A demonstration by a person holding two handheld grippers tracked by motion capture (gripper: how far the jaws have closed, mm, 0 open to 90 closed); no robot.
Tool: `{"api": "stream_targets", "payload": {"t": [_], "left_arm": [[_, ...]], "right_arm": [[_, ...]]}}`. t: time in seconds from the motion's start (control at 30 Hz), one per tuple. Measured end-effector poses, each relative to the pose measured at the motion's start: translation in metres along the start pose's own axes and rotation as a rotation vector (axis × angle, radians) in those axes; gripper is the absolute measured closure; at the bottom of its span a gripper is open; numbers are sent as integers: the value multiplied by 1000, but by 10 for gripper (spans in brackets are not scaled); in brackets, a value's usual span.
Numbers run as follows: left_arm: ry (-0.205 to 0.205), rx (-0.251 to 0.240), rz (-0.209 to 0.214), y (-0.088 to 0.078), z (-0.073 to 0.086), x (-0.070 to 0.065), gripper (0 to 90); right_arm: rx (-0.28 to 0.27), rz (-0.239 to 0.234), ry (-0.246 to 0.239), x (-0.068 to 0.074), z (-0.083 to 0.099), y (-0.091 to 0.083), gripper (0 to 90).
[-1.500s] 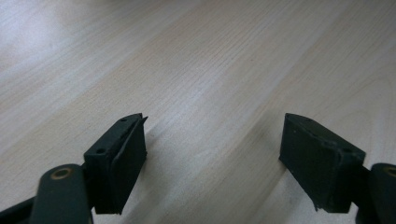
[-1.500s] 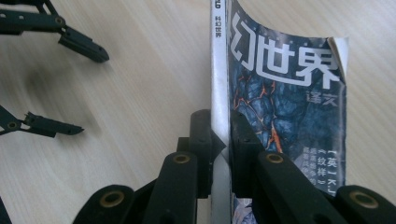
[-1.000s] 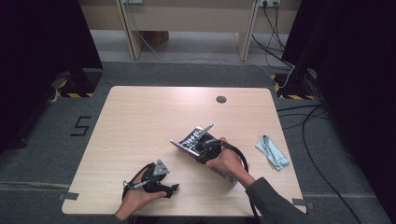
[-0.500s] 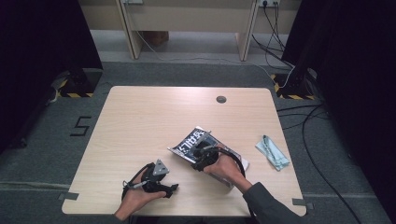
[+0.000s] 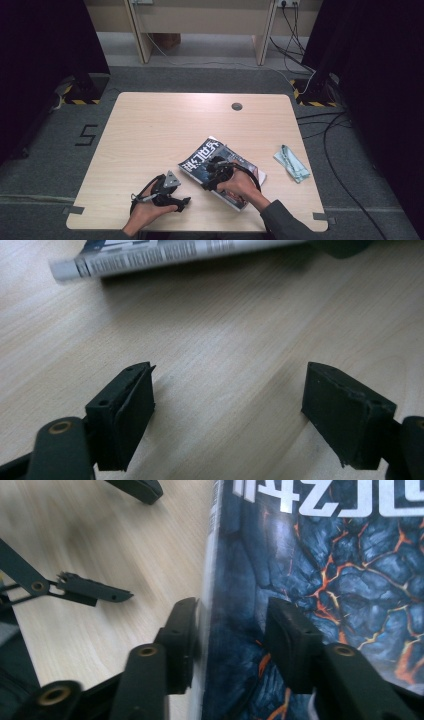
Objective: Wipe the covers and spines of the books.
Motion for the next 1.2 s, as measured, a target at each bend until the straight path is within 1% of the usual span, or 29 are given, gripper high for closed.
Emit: {"api": "stream_targets", "payload": {"t": [0.03, 0.1, 0.13, 0.17, 0.23, 0.27, 0.33, 0.43, 0.5, 0.53, 0.57, 0.6, 0.63, 0.67, 0.7, 0.77, 0.87, 0.9, 0.97, 1.1, 1.13, 1.2], "left_arm": [[-1, -1, 0, 0, 0, 0, 204], [-2, -1, 0, 0, 0, 0, 203], [1, 5, -1, 0, 0, 0, 202], [1, 5, -1, 0, 0, 0, 202], [0, 2, -1, 0, 0, 0, 202], [1, 4, -1, 0, 0, 0, 202], [-1, 4, -1, 0, 0, 0, 200], [-1, 3, 0, 0, 0, 0, 201], [-1, 4, -1, 0, 0, 0, 197], [-3, 1, -2, 0, 0, 0, 197], [-3, 1, -2, 0, 0, 0, 197], [-2, 4, -4, 0, 0, 0, 196], [-1, 6, -1, 1, -1, 0, 195], [0, 6, -1, 1, -1, 0, 192], [0, 4, -2, 1, -1, 0, 192], [-1, 3, -3, 1, 0, 0, 192], [0, 2, -1, 1, -1, 0, 185], [-1, 2, -2, 1, -1, 0, 183], [-2, 1, -3, 1, -1, -1, 183], [0, 5, 2, 1, -2, -1, 184], [-5, 4, 12, 1, -2, -2, 185], [-23, -11, 44, 1, -3, -4, 198]], "right_arm": [[-2, -18, 7, 0, 2, 1, 544], [-17, 1, 3, -1, 5, -1, 543], [-26, 3, -3, -3, 6, -3, 541], [-39, -3, 15, -5, 8, -5, 535], [-67, 8, 30, -12, 12, -12, 506], [-81, 24, 43, -16, 14, -16, 493], [-113, 72, 43, -26, 21, -25, 472], [-161, 120, 87, -42, 35, -38, 443], [-195, 164, 95, -52, 45, -45, 427], [-215, 182, 110, -57, 52, -49, 419], [-215, 182, 110, -57, 52, -49, 419], [-242, 185, 155, -65, 62, -51, 413], [-233, 186, 165, -68, 66, -51, 413], [-233, 202, 153, -72, 69, -53, 414], [-248, 228, 160, -76, 72, -54, 415], [-253, 256, 173, -84, 76, -58, 413], [-251, 259, 200, -90, 81, -60, 404], [-240, 256, 204, -91, 82, -60, 398], [-226, 261, 199, -92, 83, -59, 387], [-211, 263, 207, -93, 84, -58, 379], [-212, 268, 201, -94, 85, -58, 376], [-209, 277, 213, -97, 86, -59, 369]]}}
Point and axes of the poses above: each handheld gripper's, and its own axes: y roughly forward along the jaws, z roughly out of its underside, x roughly to its left, the point moved 3 cm from there along y, roughly forward along the jaws, and after that the axes turned 3 degrees about -z, right-handed, at the moved point
